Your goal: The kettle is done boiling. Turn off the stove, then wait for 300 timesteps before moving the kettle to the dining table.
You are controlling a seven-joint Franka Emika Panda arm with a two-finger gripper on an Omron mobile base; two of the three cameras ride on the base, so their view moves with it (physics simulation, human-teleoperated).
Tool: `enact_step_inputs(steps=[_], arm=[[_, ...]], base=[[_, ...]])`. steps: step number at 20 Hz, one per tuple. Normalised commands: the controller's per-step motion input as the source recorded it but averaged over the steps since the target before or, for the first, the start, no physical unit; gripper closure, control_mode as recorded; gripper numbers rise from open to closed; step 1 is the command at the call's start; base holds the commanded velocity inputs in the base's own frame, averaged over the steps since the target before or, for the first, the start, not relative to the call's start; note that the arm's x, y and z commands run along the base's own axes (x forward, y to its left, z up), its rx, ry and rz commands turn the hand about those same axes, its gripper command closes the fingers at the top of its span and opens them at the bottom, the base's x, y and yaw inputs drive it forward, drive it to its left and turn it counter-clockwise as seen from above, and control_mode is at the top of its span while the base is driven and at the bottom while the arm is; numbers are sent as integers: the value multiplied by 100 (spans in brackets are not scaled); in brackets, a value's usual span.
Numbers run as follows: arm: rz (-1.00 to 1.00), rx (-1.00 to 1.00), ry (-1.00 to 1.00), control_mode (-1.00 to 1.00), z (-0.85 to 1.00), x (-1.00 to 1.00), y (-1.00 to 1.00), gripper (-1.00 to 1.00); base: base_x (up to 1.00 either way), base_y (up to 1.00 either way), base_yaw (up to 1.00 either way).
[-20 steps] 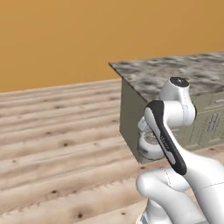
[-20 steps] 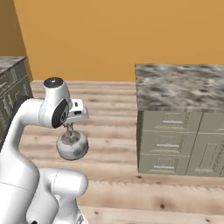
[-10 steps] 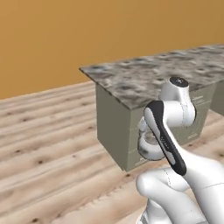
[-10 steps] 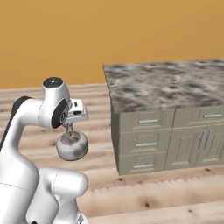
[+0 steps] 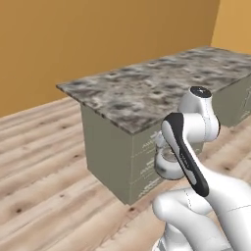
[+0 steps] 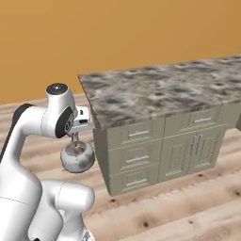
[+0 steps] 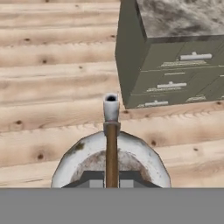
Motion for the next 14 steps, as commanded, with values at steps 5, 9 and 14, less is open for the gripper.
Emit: enact_step_inputs(steps=[5, 9, 14], arm=[[0, 0, 0, 100, 0, 0, 0, 100], [0, 0, 0, 100, 0, 0, 0, 100], [0, 0, 0, 100, 0, 0, 0, 100]], base=[[59, 11, -36], [59, 13, -35], [57, 13, -34]])
